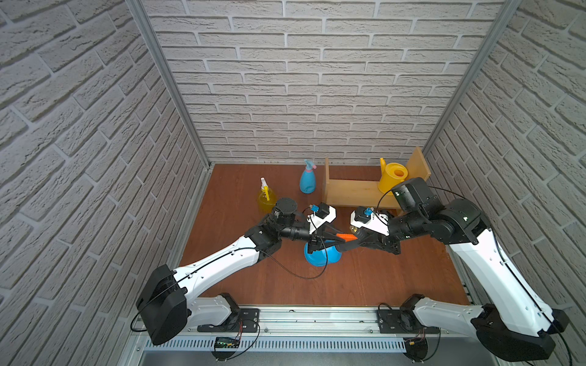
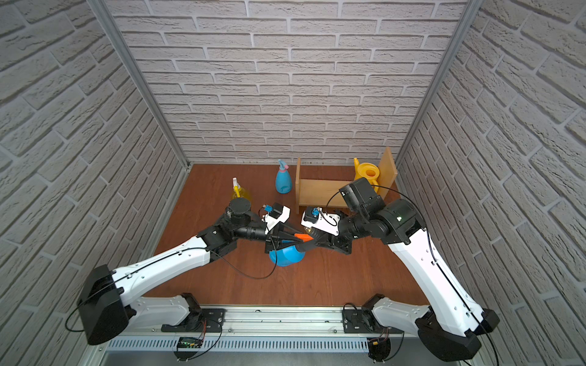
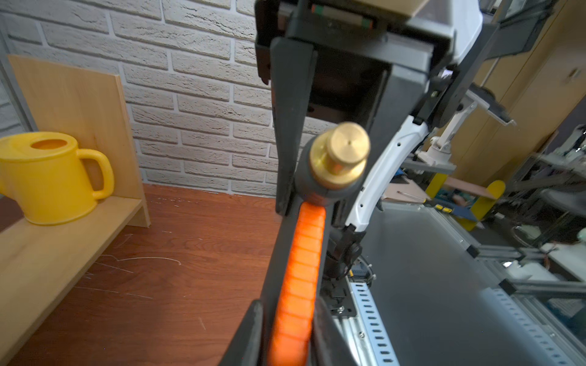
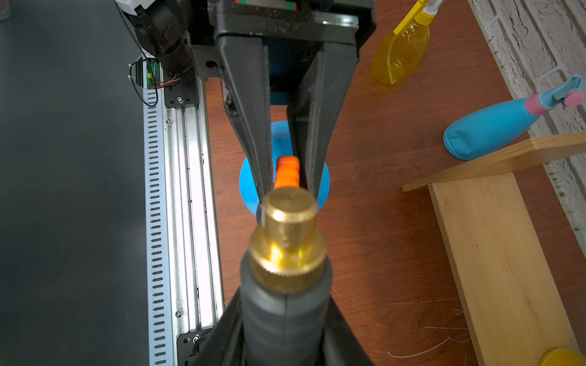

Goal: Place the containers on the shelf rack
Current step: 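Pick up a container from the center of the board.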

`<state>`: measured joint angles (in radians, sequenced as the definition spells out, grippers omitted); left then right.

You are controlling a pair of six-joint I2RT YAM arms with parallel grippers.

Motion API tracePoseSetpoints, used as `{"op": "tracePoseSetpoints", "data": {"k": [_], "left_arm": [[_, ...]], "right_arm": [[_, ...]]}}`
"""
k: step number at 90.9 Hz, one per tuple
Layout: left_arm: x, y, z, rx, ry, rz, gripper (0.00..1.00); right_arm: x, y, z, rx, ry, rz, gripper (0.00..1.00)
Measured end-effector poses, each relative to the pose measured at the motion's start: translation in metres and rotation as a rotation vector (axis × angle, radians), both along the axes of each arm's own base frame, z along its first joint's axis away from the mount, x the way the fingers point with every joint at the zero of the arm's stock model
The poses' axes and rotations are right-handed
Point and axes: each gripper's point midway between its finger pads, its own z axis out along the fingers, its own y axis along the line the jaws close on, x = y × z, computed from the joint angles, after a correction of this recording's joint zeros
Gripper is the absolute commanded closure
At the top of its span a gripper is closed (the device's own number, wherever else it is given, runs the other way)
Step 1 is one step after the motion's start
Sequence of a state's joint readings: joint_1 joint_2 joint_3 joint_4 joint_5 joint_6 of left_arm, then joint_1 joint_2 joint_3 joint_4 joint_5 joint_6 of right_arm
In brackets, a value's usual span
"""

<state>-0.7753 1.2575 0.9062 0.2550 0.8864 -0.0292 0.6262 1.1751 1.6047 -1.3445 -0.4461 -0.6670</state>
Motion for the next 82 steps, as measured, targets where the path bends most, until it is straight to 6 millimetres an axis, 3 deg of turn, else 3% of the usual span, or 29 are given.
{"op": "tracePoseSetpoints", "data": {"k": [5, 18, 36, 40, 48, 64, 82], "left_arm": [[-0.005, 0.0, -0.001, 0.004, -0.011, -0.026, 1.0], [-0.008, 0.001, -0.002, 0.019, -0.021, -0.043, 1.0], [-0.001, 0.011, 0.005, 0.028, -0.042, 0.017, 1.0], [0.005, 0.015, 0.008, 0.025, -0.044, 0.05, 1.0], [0.018, 0.029, 0.02, 0.001, -0.045, 0.133, 1.0], [0.037, 0.055, 0.055, -0.11, 0.012, 0.308, 1.0], [0.041, 0.067, 0.096, -0.276, 0.048, 0.375, 1.0]], "right_arm": [[-0.004, 0.0, -0.001, 0.004, 0.023, 0.008, 0.97], [-0.007, 0.001, -0.001, 0.01, 0.038, 0.017, 0.92], [0.001, 0.008, 0.009, 0.074, 0.004, -0.019, 0.21], [0.005, 0.01, 0.014, 0.114, -0.023, -0.047, 0.13], [0.008, 0.01, 0.027, 0.223, -0.06, -0.12, 0.07], [0.017, 0.016, 0.057, 0.551, -0.057, -0.256, 0.07], [0.053, 0.041, 0.055, 0.852, 0.099, -0.369, 0.05]]}}
